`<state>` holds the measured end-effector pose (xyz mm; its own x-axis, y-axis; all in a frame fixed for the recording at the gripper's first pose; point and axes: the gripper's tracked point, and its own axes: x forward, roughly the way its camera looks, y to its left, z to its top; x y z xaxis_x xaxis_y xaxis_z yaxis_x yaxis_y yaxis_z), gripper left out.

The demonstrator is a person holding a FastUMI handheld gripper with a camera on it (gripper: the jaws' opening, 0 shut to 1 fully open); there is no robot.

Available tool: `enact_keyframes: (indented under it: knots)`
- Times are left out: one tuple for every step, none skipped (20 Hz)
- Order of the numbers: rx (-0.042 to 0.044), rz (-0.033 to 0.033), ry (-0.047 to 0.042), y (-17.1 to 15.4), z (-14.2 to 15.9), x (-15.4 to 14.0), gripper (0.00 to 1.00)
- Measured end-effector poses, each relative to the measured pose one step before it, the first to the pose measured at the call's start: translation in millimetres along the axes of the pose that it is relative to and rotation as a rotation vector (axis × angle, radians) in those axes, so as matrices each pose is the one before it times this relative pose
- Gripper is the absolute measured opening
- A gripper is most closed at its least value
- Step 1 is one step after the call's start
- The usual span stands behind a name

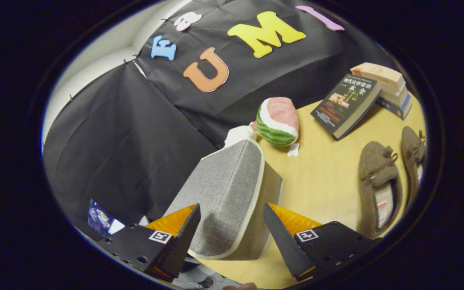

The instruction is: Open the storage box then place both shoes into the box .Put the left shoe in first, then the right shoe, with the right side of both shoes facing outward in a uniform manner.

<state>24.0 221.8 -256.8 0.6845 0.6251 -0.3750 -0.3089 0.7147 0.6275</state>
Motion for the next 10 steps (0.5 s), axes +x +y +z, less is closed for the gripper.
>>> enact_keyframes:
  knots:
    - [0.03345,0.01811,0.01019,-0.25,-3.68,4.52,0.95]
    - [0.02639,0.0089,0.00673,-1.24,-1.15,3.18,0.95]
    - [0.03697,0.01741,0.00859,-0.23,-1.71,6.19,0.95]
    - [0.03207,0.01568,0.00978,0.63,-1.83,2.22,0.95]
    - [0.03782,0.01472,0.01102,0.25,-2.18,2.8,0.95]
    - [0.03047,0.00889,0.00994,-0.13,-0.55,2.64,0.95]
    - [0.0232,0.01085,0.01226,3.42,-0.89,-0.8,0.95]
    - [0.01177,0.00237,-0.00389,3.42,3.0,-0.93,0.95]
    - [-0.00072,-0.00278,-0.01154,2.16,5.02,-1.57,0.84]
    - [-0.00362,-0.00579,-0.00438,0.67,7.58,-0.61,0.72]
